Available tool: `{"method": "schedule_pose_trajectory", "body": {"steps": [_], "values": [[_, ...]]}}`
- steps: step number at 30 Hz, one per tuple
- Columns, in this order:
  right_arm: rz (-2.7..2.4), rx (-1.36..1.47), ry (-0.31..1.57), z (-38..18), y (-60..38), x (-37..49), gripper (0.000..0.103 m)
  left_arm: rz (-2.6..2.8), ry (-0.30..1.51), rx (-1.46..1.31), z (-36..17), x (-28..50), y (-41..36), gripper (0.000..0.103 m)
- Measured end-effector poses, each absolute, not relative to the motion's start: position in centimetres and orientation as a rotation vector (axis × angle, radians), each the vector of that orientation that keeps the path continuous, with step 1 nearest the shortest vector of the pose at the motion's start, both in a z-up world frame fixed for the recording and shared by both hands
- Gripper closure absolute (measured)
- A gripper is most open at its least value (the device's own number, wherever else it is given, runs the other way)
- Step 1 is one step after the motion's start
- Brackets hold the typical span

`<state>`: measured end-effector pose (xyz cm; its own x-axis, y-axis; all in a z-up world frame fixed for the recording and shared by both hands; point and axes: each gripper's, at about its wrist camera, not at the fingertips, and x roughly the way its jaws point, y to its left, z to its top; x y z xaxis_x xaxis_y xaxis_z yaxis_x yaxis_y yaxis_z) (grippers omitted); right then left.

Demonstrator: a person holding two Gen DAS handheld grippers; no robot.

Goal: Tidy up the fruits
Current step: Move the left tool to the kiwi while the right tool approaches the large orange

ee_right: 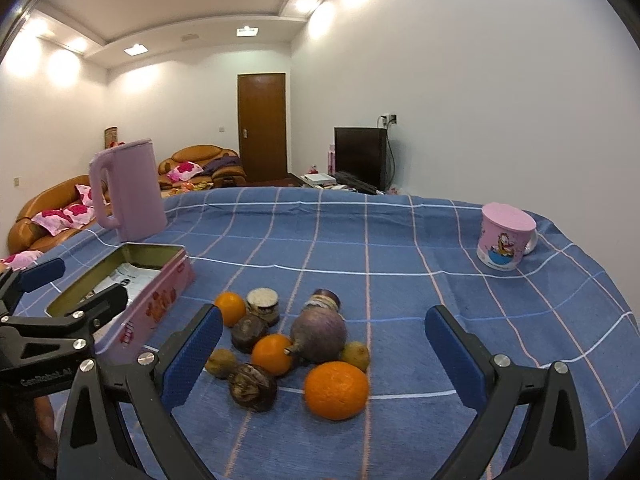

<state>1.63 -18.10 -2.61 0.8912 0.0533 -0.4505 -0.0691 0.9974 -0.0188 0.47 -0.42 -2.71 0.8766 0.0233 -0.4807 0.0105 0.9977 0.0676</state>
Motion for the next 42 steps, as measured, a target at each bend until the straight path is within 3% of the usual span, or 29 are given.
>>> {"method": "schedule_pose_trajectory", "body": {"steps": [6,9,13,18,21,24,33,42], "values": [[0.05,-0.052,0.541,-3.9,-18.8,2.5,0.003,-0.01,0.527,0.088,-3.7,0.7,-1.0,0.0],[0.08,-0.041,0.601,-4.8,-19.3,2.9,0.029,-0.023,0.531,0.1,-4.1,0.7,-1.5,0.0],[0.104,-0.05,0.656,-5.9,-19.2,3.3,0.038,-0.042,0.537,0.115,-4.6,0.8,-2.3,0.001],[0.124,-0.056,0.701,-7.0,-18.8,3.8,0.053,-0.084,0.563,0.135,-5.2,1.2,-3.2,0.014],[0.133,-0.043,0.733,-7.5,-19.1,4.2,0.054,-0.114,0.578,0.155,-5.6,1.6,-4.1,0.018],[0.138,-0.045,0.748,-7.6,-19.0,4.5,0.054,-0.154,0.62,0.167,-6.2,2.2,-4.9,0.032],[0.158,0.005,0.755,-7.7,-19.7,4.6,0.054,-0.207,0.711,0.204,-7.3,3.7,-6.3,0.044],[0.165,0.024,0.752,-7.8,-19.9,4.5,0.054,-0.269,0.8,0.237,-8.3,5.5,-7.7,0.044]]}}
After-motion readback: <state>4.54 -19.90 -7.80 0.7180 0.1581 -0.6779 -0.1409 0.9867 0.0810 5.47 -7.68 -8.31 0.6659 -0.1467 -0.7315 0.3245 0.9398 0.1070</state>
